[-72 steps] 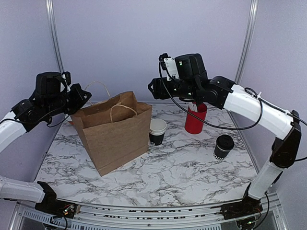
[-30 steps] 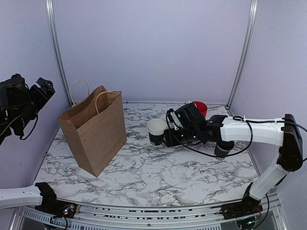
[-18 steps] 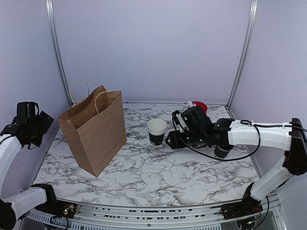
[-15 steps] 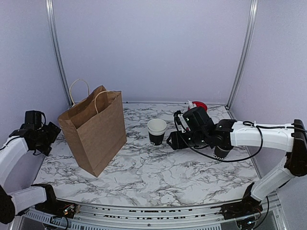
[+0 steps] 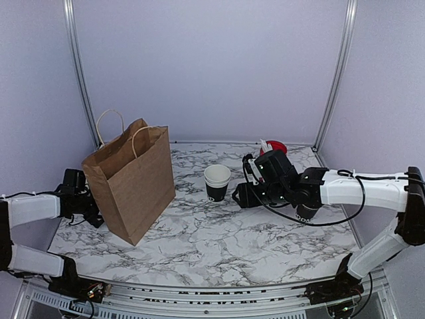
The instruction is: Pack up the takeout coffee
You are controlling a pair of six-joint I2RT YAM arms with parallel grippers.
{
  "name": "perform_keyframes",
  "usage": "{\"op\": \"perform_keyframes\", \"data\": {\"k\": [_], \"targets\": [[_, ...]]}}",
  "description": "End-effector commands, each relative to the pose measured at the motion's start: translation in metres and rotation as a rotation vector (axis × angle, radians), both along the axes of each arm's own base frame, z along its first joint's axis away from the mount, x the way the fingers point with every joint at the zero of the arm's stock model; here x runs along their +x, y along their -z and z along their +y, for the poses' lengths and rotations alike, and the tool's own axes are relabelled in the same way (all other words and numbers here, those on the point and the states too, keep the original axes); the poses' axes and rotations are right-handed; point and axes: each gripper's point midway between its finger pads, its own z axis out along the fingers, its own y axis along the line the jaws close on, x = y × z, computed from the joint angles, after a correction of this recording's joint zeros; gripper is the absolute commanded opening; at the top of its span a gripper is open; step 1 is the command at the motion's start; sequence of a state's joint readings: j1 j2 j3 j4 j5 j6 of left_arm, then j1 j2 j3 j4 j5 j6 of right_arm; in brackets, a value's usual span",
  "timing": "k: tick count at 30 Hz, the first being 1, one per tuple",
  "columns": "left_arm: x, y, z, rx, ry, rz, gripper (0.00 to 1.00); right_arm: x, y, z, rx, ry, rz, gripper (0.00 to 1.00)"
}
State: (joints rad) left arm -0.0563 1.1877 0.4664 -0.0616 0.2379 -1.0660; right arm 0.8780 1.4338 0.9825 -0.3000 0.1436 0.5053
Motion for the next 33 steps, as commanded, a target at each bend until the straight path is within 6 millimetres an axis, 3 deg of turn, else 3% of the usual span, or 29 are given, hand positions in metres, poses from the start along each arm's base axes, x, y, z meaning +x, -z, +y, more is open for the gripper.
{"op": "perform_keyframes", "data": {"k": [1, 18, 23, 27, 33], "targets": [[0.016, -0.005, -0.030, -0.072, 0.030, -0.072, 0.98, 0.000, -0.013, -0.009, 0.009, 0.039, -0.041, 0.58], [0.004, 0.012, -0.136, -0.142, 0.215, -0.044, 0.98, 0.003, -0.012, -0.069, -0.129, 0.195, -0.064, 0.59], [0.000, 0.008, -0.156, -0.162, 0.256, -0.049, 0.98, 0.010, -0.017, -0.102, -0.131, 0.286, -0.057, 0.59], [-0.004, 0.007, -0.159, -0.165, 0.255, -0.050, 0.98, 0.014, -0.024, -0.122, -0.129, 0.336, -0.060, 0.59], [-0.002, 0.002, -0.130, -0.032, 0.221, -0.089, 0.98, 0.014, -0.035, -0.143, -0.145, 0.396, -0.064, 0.60]]}}
